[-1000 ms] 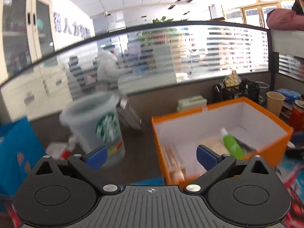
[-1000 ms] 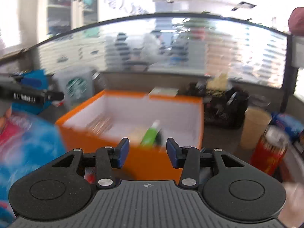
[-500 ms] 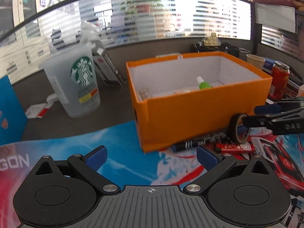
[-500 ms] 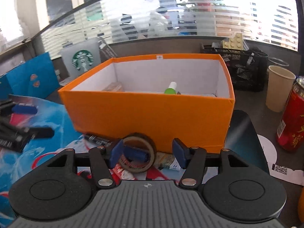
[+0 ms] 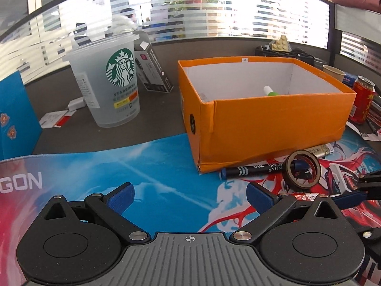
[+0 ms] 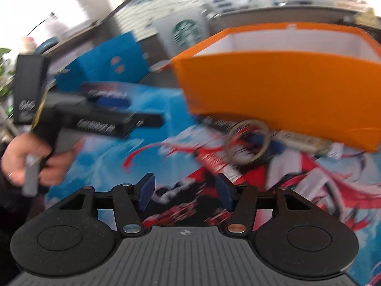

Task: Organize rigid objects
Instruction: 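Withdraw both tools from the box back toward the mat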

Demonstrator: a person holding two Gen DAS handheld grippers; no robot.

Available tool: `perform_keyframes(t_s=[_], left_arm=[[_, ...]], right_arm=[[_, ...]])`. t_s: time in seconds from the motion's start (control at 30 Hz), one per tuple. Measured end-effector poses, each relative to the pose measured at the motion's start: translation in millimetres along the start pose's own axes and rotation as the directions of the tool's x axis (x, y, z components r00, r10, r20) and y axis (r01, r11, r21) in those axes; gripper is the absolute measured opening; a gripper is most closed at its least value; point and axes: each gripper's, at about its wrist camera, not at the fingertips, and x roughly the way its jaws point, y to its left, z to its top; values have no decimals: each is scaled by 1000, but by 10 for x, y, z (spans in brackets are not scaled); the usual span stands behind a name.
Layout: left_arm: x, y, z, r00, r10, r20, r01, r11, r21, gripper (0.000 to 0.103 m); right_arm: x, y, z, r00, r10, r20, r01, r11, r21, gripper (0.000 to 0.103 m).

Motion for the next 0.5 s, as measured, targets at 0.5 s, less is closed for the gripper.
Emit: perform_keyframes(t_s=[0.5], left_arm=[[110,-102,-167,998,-33,-58,33,999,0,101]], right_arm=[[0,-195,263,913,-374,165,380,925,-4,33]])
